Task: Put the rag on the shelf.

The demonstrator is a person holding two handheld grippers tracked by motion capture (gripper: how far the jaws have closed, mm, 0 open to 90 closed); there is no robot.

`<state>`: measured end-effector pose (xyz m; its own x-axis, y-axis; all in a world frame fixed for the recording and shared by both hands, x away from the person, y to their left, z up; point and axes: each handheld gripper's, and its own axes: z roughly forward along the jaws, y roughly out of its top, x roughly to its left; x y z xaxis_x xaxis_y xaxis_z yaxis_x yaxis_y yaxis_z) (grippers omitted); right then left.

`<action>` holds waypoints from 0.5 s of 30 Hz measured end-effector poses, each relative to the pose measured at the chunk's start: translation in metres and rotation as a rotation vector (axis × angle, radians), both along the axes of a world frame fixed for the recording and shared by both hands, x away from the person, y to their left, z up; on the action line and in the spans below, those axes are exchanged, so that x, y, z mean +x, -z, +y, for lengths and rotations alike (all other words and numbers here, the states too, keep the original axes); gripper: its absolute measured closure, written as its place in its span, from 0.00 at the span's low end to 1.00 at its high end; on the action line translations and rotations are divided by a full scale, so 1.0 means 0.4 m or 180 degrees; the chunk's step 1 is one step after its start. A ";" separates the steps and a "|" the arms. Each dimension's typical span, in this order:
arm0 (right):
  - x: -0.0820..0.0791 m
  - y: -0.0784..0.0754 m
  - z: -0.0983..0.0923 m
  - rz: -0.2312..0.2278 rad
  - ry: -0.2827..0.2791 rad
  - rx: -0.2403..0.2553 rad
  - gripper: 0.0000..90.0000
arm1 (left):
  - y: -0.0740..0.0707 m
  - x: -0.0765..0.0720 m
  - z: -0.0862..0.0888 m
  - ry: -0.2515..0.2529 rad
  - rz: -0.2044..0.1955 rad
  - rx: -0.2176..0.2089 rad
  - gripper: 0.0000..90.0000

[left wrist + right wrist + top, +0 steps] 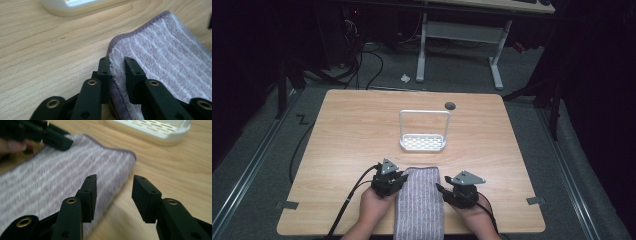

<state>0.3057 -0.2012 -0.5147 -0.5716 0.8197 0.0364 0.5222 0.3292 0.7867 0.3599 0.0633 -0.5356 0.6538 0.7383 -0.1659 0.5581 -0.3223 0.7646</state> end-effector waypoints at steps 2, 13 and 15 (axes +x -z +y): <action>0.050 -0.015 0.025 -0.0027 0.0078 0.0015 0.59 | 0.000 0.000 0.001 0.0026 0.0012 -0.0015 0.87; 0.122 0.036 0.066 0.0272 0.0276 -0.0159 0.73 | -0.002 -0.025 -0.010 0.0085 -0.0143 0.0183 0.87; 0.111 0.039 0.073 0.0206 0.0242 -0.0200 0.77 | -0.002 -0.028 -0.008 0.0073 -0.0138 0.0180 0.87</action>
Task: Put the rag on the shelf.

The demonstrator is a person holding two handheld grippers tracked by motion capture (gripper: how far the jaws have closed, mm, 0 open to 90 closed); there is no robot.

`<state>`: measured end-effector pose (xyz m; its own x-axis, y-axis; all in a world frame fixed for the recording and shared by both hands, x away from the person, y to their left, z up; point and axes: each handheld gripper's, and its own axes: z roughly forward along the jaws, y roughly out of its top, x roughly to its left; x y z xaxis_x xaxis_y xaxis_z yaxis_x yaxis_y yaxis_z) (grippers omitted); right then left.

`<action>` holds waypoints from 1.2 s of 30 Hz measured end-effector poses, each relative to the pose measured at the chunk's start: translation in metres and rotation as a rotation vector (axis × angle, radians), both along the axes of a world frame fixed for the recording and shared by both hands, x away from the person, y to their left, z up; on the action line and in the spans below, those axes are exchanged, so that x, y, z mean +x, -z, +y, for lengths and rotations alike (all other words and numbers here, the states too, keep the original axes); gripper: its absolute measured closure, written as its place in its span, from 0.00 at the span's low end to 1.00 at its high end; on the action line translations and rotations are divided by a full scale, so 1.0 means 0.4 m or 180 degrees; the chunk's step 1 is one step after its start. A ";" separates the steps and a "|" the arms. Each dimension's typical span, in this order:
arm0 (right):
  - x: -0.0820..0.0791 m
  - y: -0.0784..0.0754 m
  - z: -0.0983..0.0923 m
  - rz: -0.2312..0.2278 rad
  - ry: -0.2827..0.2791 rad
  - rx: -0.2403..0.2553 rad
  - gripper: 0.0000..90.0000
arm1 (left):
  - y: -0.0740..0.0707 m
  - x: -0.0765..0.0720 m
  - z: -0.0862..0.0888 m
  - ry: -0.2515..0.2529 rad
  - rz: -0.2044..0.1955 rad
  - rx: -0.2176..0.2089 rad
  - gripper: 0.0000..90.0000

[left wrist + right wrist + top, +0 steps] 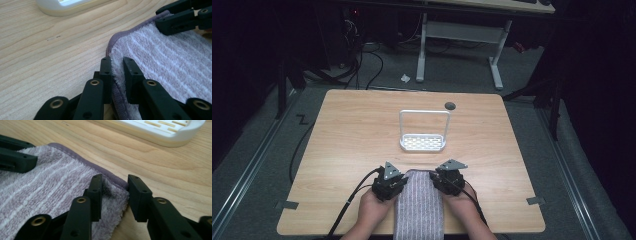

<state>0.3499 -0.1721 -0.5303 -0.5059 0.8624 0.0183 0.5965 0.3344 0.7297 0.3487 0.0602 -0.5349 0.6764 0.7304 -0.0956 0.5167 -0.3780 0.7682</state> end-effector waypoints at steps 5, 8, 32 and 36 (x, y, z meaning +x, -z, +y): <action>-0.019 0.004 0.012 -0.0085 0.0006 -0.0041 0.82 | 0.000 -0.003 0.003 0.0016 0.0017 -0.0022 0.87; -0.024 0.005 0.017 -0.0098 -0.0016 -0.0027 0.90 | 0.000 -0.009 0.007 0.0041 0.0020 -0.0027 0.88; -0.081 -0.034 0.016 -0.0726 0.0055 0.0079 0.93 | -0.015 -0.035 0.029 -0.0170 -0.0337 -0.0497 0.89; -0.093 -0.065 0.004 -0.0971 0.0092 0.0168 0.93 | -0.041 -0.047 0.024 -0.0239 -0.0379 -0.0665 0.89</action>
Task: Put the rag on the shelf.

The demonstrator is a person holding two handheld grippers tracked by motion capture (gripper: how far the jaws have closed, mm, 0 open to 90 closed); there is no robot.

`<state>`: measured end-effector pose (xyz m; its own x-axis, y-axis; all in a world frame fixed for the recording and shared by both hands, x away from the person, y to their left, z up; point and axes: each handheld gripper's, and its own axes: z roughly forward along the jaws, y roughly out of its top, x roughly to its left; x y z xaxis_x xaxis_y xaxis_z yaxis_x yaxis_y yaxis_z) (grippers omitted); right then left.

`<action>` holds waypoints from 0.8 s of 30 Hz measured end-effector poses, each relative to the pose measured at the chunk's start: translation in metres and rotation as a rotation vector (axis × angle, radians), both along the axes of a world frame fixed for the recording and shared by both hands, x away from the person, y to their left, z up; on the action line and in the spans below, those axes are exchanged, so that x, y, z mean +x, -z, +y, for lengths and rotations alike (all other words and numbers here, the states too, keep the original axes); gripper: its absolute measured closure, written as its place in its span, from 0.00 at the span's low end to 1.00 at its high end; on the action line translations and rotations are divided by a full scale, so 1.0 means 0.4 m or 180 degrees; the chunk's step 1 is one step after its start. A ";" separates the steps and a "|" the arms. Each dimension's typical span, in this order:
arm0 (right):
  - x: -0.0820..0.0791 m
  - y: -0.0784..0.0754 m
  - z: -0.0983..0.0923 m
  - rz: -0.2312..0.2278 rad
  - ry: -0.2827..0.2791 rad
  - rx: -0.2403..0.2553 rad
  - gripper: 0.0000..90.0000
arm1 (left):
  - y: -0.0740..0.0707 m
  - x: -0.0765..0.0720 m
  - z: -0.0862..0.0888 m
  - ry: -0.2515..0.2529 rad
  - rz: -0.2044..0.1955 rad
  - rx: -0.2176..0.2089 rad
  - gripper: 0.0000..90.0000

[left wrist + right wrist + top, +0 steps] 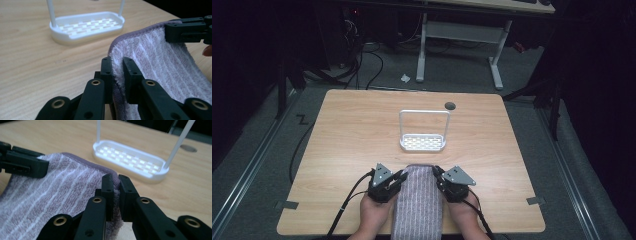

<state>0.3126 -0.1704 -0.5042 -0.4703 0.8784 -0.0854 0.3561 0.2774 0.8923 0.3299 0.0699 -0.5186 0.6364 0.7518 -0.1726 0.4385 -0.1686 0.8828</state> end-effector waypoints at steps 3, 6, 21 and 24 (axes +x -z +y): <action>-0.005 -0.013 -0.003 -0.0089 -0.0008 0.0054 0.93 | -0.027 -0.013 -0.007 -0.0077 -0.0207 0.0092 0.89; -0.006 -0.033 -0.005 -0.0185 -0.0041 0.0098 0.93 | -0.048 -0.019 -0.008 -0.0141 -0.0279 -0.0031 0.89; -0.007 -0.147 -0.024 -0.0689 -0.0022 0.0364 0.93 | -0.178 -0.039 -0.024 -0.0174 -0.0782 -0.0224 0.89; -0.005 -0.159 -0.027 -0.0726 -0.0026 0.0397 0.93 | -0.194 -0.030 -0.027 -0.0157 -0.0802 -0.0241 0.89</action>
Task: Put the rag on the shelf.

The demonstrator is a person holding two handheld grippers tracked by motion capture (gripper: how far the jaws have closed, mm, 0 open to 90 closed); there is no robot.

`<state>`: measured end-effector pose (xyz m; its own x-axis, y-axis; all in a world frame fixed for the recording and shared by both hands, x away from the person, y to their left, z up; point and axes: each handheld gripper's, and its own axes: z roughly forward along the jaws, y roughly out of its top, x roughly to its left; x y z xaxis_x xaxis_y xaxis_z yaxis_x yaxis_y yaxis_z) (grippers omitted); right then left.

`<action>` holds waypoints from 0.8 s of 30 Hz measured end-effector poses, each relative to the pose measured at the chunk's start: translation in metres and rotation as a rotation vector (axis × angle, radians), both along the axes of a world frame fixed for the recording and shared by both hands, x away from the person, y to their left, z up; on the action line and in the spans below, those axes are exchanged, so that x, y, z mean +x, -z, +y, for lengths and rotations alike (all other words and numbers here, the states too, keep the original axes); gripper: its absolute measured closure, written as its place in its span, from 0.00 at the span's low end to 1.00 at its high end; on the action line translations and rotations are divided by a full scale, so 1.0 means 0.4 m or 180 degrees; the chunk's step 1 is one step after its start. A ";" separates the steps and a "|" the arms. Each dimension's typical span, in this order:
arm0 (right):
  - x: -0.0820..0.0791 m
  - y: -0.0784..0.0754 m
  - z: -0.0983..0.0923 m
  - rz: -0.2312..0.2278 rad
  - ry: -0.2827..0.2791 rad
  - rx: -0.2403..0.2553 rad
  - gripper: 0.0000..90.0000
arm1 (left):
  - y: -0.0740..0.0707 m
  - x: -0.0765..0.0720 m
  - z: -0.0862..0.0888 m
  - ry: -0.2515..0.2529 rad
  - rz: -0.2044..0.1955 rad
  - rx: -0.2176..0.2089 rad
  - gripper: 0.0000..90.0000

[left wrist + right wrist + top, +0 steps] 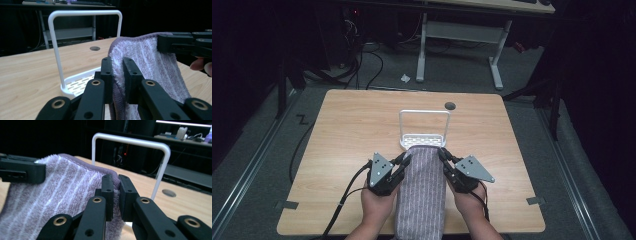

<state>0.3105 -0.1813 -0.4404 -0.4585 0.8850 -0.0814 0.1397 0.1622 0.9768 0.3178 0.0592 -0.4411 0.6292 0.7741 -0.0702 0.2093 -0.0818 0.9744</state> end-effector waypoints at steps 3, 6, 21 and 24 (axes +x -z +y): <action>0.004 -0.020 0.000 -0.0064 0.0009 -0.0002 0.93 | -0.025 0.006 0.000 0.0005 -0.0075 0.0003 0.89; 0.008 -0.043 0.002 -0.0137 0.0008 0.0021 0.93 | -0.056 0.012 -0.001 -0.0010 -0.0166 0.0007 0.89; 0.028 -0.192 -0.003 -0.0542 0.0052 0.0157 0.93 | -0.181 0.044 -0.004 -0.0039 -0.0534 -0.0018 0.89; 0.031 -0.225 0.001 -0.0624 0.0048 0.0182 0.93 | -0.215 0.049 -0.001 -0.0060 -0.0658 0.0000 0.89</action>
